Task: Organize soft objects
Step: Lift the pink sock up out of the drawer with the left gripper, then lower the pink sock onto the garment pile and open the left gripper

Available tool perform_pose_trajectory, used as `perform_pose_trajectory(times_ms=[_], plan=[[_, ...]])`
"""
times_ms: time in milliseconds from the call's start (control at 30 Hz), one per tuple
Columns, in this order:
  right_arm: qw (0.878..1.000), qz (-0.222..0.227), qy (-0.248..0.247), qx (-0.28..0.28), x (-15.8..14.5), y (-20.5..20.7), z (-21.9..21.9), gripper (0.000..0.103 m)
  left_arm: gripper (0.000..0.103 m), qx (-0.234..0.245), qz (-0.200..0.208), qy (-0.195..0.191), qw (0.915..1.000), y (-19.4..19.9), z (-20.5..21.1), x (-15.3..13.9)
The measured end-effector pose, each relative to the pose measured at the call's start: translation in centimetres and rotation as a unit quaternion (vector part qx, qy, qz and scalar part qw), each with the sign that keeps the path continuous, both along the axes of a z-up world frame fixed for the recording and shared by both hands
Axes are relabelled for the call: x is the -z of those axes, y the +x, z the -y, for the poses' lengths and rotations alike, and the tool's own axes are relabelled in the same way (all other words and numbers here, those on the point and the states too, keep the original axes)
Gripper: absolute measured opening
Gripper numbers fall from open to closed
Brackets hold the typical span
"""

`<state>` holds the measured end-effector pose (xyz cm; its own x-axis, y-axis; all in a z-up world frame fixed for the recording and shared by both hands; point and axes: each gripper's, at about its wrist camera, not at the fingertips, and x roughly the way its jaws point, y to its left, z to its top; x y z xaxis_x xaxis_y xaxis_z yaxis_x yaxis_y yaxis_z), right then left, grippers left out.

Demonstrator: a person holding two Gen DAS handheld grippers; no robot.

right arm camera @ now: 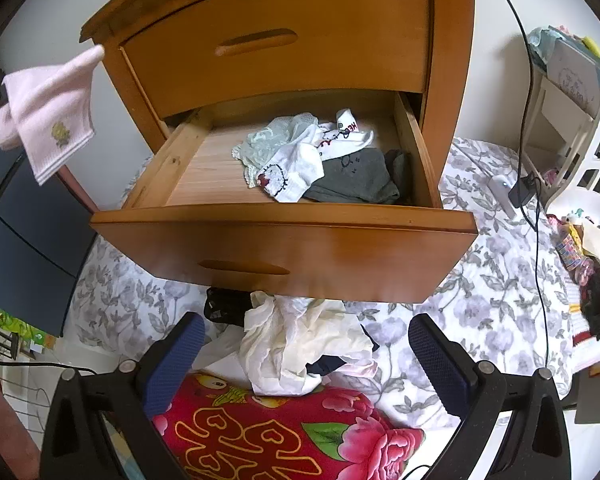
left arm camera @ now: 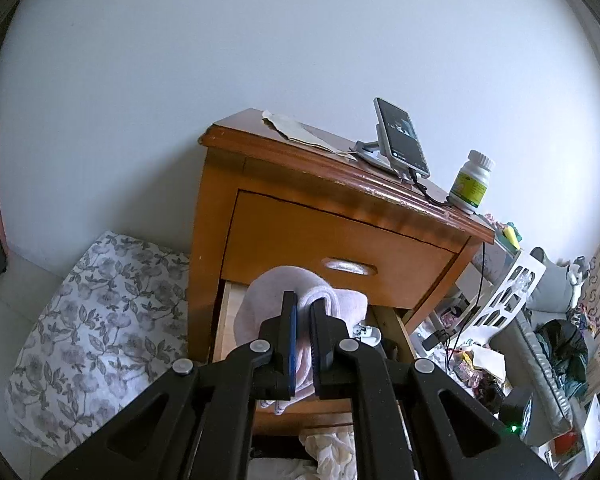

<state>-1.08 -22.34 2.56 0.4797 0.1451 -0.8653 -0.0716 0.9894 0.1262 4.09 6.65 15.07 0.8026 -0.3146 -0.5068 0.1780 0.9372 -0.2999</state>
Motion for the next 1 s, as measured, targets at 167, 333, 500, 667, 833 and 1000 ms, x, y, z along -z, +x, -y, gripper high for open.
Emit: perform_pose_trajectory(times_ms=[167, 333, 500, 667, 833, 1000], plan=[[1.0, 0.005, -0.001, -0.002, -0.5, -0.5, -0.3, 0.103, 0.005, -0.002, -0.005, -0.005, 1.0, -1.2, -0.5, 0.4], [1.0, 0.011, -0.002, -0.002, -0.9, -1.1, -0.4, 0.103, 0.005, -0.005, -0.016, -0.008, 0.9998, -2.2, -0.9, 1.3], [1.0, 0.014, -0.003, 0.001, -1.2, -1.6, -0.4, 0.103, 0.005, -0.002, -0.037, -0.009, 0.9993, -2.8, -0.8, 2.8], [1.0, 0.018, -0.002, 0.003, -1.5, -2.0, -0.4, 0.103, 0.005, 0.006, -0.062, -0.004, 0.998, -3.2, -0.3, 4.4], [1.0, 0.018, -0.003, 0.008, -1.6, -2.4, -0.1, 0.103, 0.005, 0.014, -0.084, 0.004, 0.9964, -3.4, 0.4, 5.9], [1.0, 0.018, -0.001, 0.011, -1.5, -2.6, 0.1, 0.103, 0.005, 0.027, -0.108, 0.01, 0.9937, -3.4, 1.5, 7.6]])
